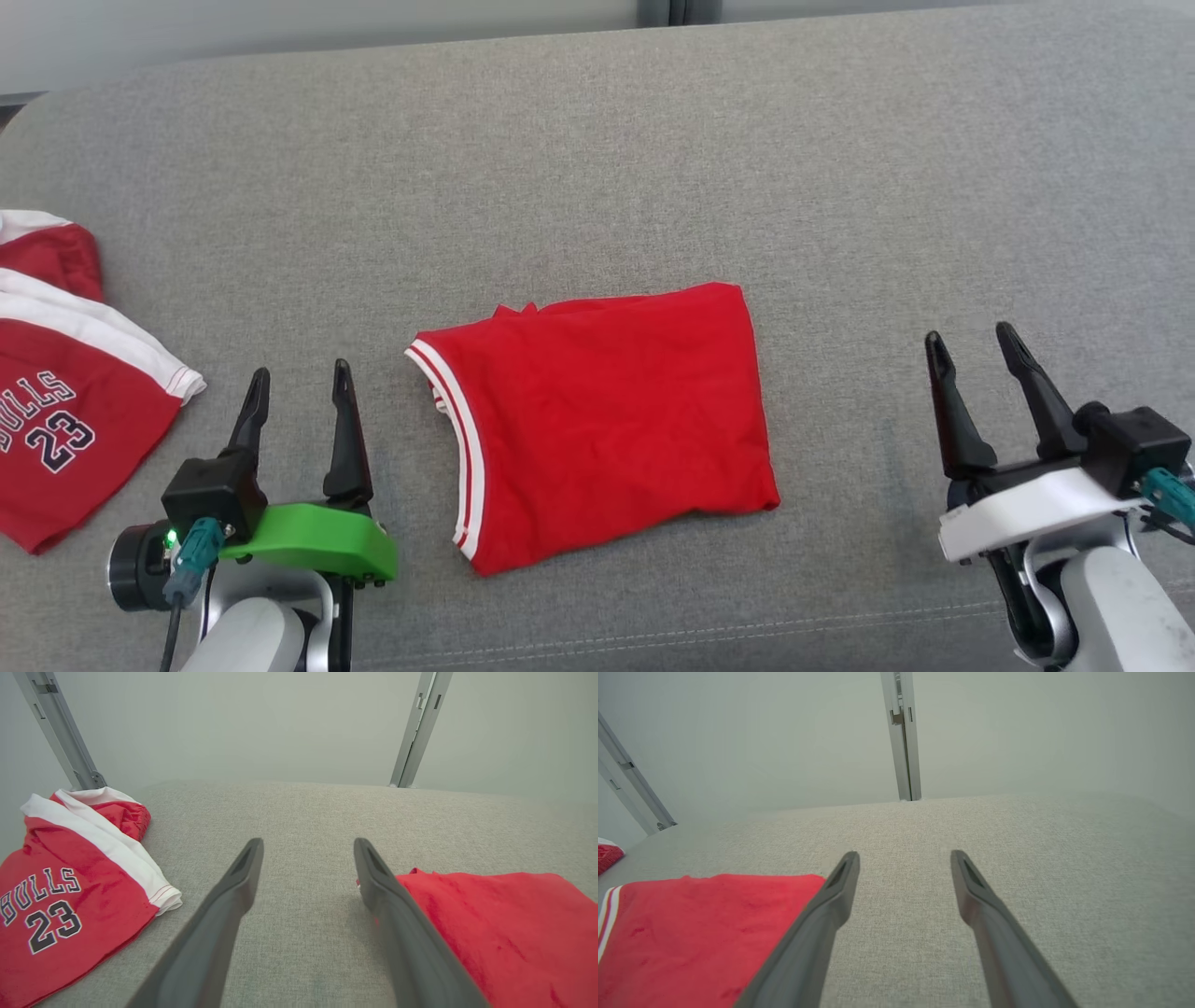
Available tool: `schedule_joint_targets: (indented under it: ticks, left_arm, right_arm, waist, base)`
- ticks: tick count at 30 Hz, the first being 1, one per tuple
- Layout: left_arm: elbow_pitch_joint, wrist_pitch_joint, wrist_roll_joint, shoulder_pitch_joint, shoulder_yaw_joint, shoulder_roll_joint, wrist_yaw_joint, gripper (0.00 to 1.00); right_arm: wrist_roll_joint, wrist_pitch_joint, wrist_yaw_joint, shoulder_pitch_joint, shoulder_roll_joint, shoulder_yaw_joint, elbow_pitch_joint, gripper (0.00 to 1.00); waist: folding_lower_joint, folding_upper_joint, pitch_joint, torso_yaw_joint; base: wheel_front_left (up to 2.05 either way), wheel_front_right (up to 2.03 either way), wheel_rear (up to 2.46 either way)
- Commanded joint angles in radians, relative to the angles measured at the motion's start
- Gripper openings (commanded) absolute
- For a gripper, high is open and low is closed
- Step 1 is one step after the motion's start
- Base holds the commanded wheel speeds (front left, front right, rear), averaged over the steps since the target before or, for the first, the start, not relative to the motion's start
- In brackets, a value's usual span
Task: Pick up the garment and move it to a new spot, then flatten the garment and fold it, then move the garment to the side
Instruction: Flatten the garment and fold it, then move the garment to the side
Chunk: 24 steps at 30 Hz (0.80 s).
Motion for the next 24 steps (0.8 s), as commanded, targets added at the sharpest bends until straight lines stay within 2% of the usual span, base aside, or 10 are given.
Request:
schedule_joint_targets:
  ticks: [1, 9, 18, 24]
  left_arm:
    - [-0.004, -0.001, -0.011, 0.015, 0.004, 0.005, 0.005, 1.00]
    - [-0.007, -0.011, -0.023, 0.066, 0.040, -0.002, 0.005, 1.00]
    - [-0.008, -0.007, 0.007, 0.076, 0.029, 0.003, 0.020, 1.00]
    - [-0.016, 0.002, 0.009, 0.055, 0.020, -0.004, 0.023, 1.00]
  right_arm:
    - [-0.012, -0.002, 0.000, 0.022, -0.004, -0.011, -0.005, 1.00]
    - [-0.046, 0.031, 0.000, 0.111, 0.010, -0.076, -0.045, 1.00]
    - [-0.056, 0.053, 0.000, 0.141, 0.023, -0.085, -0.073, 1.00]
    - [-0.058, 0.069, 0.000, 0.142, 0.020, -0.074, -0.078, 1.00]
  waist:
    - [0.0000, 0.0000, -0.015, -0.011]
    - [0.0000, 0.0000, -0.049, -0.011]
    - [0.0000, 0.0000, -0.062, -0.005]
    - [0.0000, 0.0000, -0.052, 0.023]
  base:
    - [0.00, 0.00, 0.00]
    - [0.00, 0.00, 0.00]
    - [0.00, 0.00, 0.00]
    - [0.00, 0.00, 0.00]
